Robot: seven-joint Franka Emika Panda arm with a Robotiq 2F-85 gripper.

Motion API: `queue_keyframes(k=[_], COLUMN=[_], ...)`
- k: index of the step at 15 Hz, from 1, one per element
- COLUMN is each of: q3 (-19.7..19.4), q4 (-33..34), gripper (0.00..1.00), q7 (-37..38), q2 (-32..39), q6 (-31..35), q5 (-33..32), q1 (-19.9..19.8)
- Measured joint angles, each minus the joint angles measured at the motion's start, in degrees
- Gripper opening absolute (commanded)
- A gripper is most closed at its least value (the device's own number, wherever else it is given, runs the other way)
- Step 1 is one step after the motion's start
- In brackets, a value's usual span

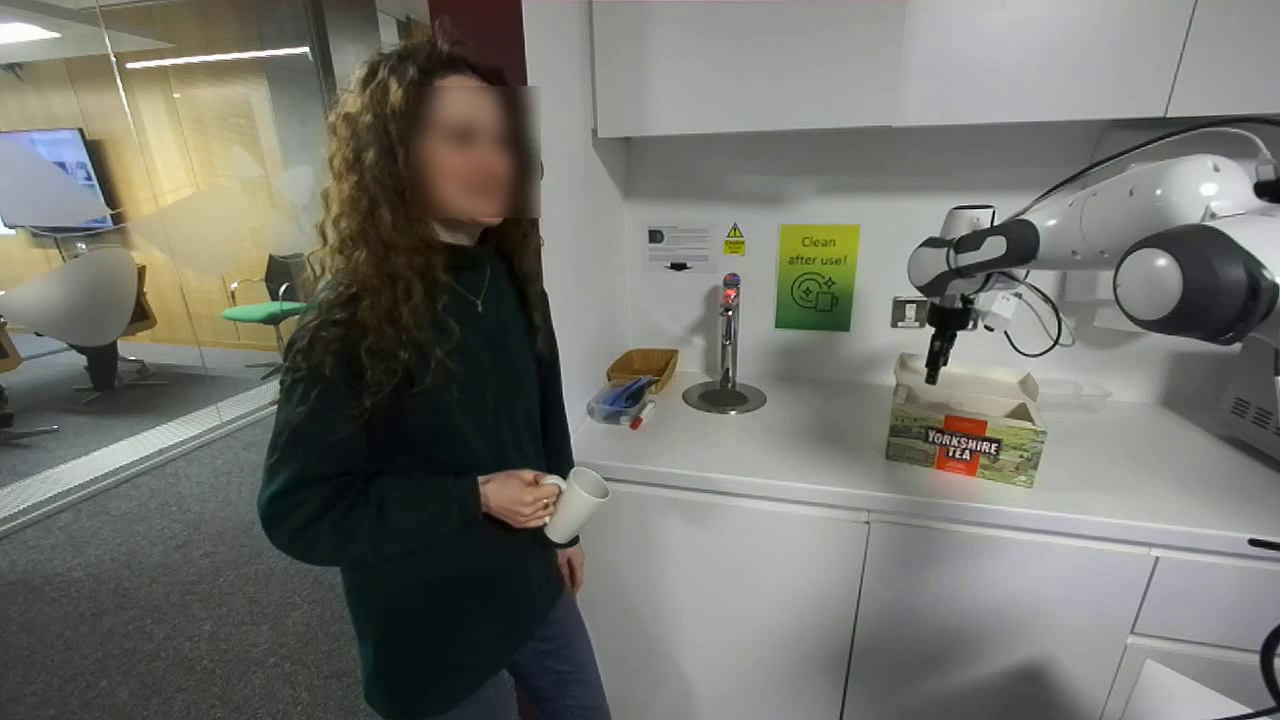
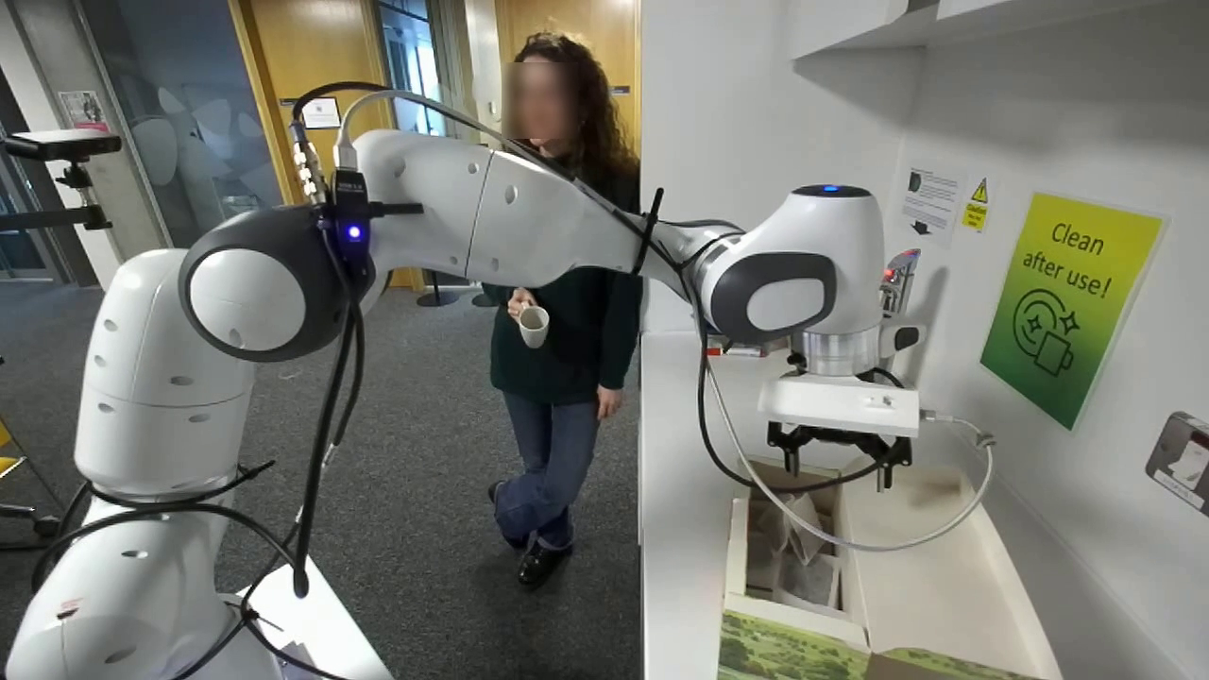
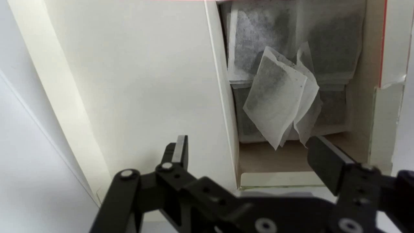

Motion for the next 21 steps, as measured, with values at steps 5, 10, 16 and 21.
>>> queue_keyframes(k=[5,10,16,21], q3=[0.4,0.63,0.79,0.74], q4=[-0.75,-2.82,-6.74,-9.01], gripper=[1.0,1.0,1.0,1.0], q7=[2.61,6.67,6.49,6.49], q2=[0.0,-0.02,-1.83,-3.04], q6=[1.02,1.63,1.78,1.77], q5=[-1.26,-3.42,-5.21,-5.96], q1=[0.25,0.6,0.51,0.32])
